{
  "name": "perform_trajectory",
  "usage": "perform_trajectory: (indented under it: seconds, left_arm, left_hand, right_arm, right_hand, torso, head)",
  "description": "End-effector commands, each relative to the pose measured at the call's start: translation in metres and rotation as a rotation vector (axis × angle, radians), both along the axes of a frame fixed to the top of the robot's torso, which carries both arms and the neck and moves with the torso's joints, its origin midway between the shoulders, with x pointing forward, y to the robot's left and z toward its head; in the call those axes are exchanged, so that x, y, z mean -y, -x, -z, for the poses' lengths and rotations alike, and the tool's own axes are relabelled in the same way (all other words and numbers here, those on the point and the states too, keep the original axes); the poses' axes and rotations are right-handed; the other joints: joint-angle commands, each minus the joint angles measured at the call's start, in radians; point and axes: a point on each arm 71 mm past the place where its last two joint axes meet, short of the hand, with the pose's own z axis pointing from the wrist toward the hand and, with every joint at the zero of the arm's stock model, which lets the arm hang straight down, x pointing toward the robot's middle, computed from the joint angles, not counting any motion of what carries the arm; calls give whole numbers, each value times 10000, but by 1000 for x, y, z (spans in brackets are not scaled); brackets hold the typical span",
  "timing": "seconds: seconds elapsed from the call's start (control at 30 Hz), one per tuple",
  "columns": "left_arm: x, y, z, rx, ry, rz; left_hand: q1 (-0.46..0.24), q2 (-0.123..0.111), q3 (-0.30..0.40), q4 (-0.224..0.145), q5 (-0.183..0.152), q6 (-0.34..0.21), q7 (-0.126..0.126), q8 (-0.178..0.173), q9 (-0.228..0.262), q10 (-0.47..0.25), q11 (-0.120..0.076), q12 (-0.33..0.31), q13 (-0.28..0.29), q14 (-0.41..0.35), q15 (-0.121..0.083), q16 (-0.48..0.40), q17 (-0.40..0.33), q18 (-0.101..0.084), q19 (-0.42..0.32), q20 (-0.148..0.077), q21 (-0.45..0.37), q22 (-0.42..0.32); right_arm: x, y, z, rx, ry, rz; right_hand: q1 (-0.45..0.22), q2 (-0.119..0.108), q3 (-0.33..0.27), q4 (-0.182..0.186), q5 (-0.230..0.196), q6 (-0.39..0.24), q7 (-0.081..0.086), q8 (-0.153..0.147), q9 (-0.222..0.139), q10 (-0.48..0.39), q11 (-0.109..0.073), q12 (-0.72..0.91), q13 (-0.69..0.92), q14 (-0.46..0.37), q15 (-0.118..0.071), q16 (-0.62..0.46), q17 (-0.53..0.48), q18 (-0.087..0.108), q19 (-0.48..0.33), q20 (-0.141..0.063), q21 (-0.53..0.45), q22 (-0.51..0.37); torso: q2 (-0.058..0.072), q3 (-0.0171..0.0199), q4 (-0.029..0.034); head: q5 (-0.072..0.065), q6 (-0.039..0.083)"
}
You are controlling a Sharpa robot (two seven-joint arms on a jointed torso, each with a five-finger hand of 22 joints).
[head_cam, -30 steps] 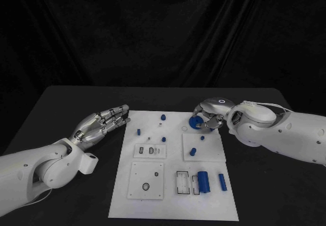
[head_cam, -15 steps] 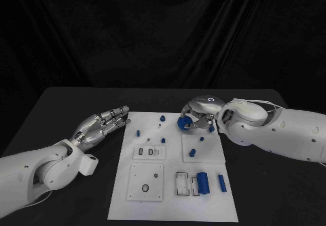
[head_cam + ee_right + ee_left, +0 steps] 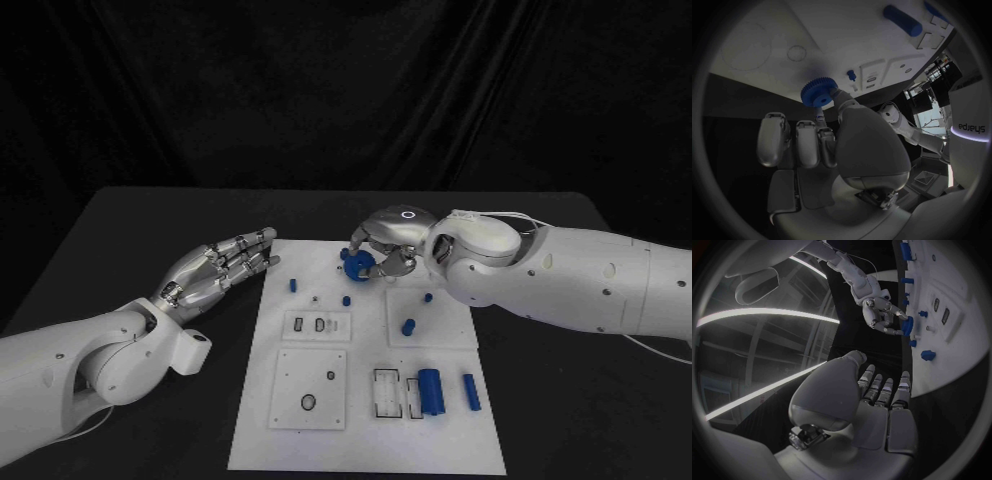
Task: Assemble the parts on the task board
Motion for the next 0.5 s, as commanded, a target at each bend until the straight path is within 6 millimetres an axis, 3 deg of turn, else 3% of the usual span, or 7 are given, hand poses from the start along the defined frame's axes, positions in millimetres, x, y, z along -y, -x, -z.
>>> perform_trajectory:
  seconds: [0.03, 0.5]
  left_arm:
    - [0, 3, -14, 1618, 1282, 129]
    - [2, 2, -14, 1603, 1280, 163]
  left_hand:
    - [9, 87, 20, -51, -4, -10, 74, 60, 8, -7, 89, 34, 3, 57, 46, 42, 13, 190, 57, -27, 42, 10]
    - [5, 95, 36, -60, -12, -24, 79, 56, 5, -18, 94, 32, 0, 50, 56, 35, 11, 189, 57, -19, 42, 9]
  right_arm:
    - [-8, -1, 0, 33, 82, -321]
    - [-27, -5, 3, 100, 58, -590]
  right_hand:
    - [-66, 6, 33, 45, -29, -29, -4, -19, -1, 941, -8, 25, 2522, 422, 30, 32, 461, 0, 51, 4, 27, 910]
    - [-45, 5, 67, 15, -1, -102, 18, -76, -15, 885, 8, -20, 2470, 395, 39, -33, 383, 20, 10, 7, -59, 862]
  torso:
    - [4, 31, 18]
    - [44, 56, 21]
  head:
    - [-1, -26]
    - [-15, -46]
